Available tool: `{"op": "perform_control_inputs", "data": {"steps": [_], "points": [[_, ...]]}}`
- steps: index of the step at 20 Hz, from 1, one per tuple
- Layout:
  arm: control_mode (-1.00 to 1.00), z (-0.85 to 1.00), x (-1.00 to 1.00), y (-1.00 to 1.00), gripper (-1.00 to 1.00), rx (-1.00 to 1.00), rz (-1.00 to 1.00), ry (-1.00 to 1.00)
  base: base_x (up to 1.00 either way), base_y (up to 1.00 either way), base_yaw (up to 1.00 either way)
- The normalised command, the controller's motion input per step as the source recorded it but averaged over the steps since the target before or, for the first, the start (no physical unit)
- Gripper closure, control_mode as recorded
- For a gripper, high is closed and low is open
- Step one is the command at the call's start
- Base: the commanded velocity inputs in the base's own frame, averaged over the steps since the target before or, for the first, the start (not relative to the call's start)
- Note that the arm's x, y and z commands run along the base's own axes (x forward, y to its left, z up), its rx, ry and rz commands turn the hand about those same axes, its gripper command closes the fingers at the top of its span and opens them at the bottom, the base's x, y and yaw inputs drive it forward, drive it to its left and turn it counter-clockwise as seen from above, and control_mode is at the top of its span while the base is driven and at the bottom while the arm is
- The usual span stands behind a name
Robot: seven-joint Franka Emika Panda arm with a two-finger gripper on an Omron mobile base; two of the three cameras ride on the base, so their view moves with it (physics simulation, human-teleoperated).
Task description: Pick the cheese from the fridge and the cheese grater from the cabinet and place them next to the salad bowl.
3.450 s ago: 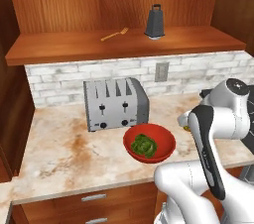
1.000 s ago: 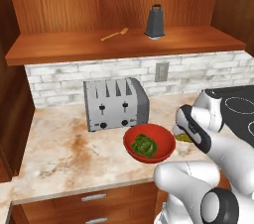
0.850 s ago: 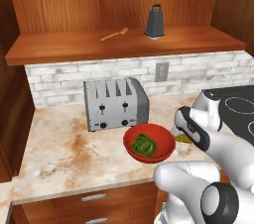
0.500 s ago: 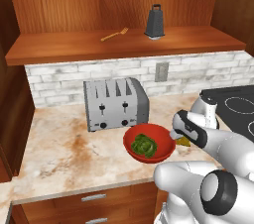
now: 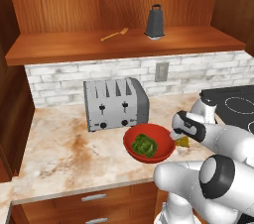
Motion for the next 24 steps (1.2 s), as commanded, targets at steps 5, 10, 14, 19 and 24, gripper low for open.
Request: {"op": "perform_control_inputs", "data": {"steps": [5,10,14,19,24], "points": [[-1.00,-0.18,0.08,0.04,1.00,0.00,0.00,-0.04,0.00,0.00,0.00],[-1.00,-0.16,0.00,0.25,-1.00,0.00,0.00,-0.13,0.00,0.00,0.00],[-1.00,-0.17,0.00,0.26,-1.00,0.00,0.00,-0.16,0.00,0.00,0.00],[-1.00,-0.09,0.00,0.09,-1.00,0.00,0.00,-0.15,0.00,0.00,0.00],[-1.00,0.22,-0.04,0.00,-1.00,0.00,0.00,-0.05,0.00,0.00,0.00]]}}
